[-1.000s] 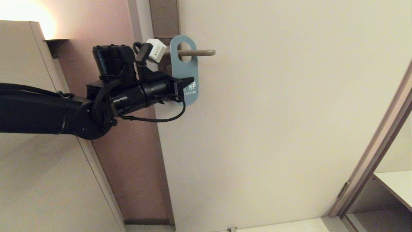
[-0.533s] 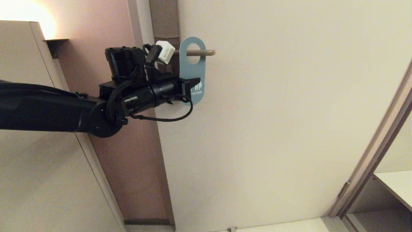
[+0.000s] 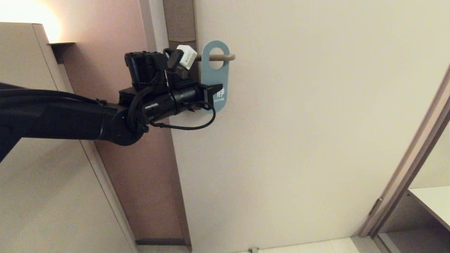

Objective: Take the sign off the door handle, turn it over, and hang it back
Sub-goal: Take down the sign

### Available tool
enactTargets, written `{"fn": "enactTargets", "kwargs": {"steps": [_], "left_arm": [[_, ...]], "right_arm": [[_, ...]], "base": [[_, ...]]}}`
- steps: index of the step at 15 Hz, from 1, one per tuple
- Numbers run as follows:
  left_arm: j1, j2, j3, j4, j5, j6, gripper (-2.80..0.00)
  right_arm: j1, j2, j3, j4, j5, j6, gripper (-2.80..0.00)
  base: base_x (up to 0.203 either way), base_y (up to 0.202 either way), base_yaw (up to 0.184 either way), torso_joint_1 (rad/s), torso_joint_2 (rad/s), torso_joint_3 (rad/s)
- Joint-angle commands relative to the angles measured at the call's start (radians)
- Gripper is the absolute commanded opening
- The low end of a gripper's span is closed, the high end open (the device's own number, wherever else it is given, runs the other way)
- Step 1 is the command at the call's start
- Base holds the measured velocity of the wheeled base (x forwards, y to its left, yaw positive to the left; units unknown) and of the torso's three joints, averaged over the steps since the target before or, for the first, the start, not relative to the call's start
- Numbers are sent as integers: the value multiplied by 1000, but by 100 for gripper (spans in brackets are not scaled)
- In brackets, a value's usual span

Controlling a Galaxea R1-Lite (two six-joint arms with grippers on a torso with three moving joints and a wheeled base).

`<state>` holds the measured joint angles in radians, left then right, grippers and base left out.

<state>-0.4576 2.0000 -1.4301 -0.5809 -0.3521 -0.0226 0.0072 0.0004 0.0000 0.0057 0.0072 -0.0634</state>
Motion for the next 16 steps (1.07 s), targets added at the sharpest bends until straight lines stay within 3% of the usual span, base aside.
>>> {"fn": "enactTargets", "kwargs": {"steps": [1,16], "left_arm": [[-4,14,-22,1,-2,0,-280],[-77,19,-64,27,-1,-2,-280]], "right_arm": [[0,0,0,0,0,0,-280],[0,0,0,0,0,-1,-280]], "base": [[0,0,0,0,0,0],[0,0,0,0,0,0]]}}
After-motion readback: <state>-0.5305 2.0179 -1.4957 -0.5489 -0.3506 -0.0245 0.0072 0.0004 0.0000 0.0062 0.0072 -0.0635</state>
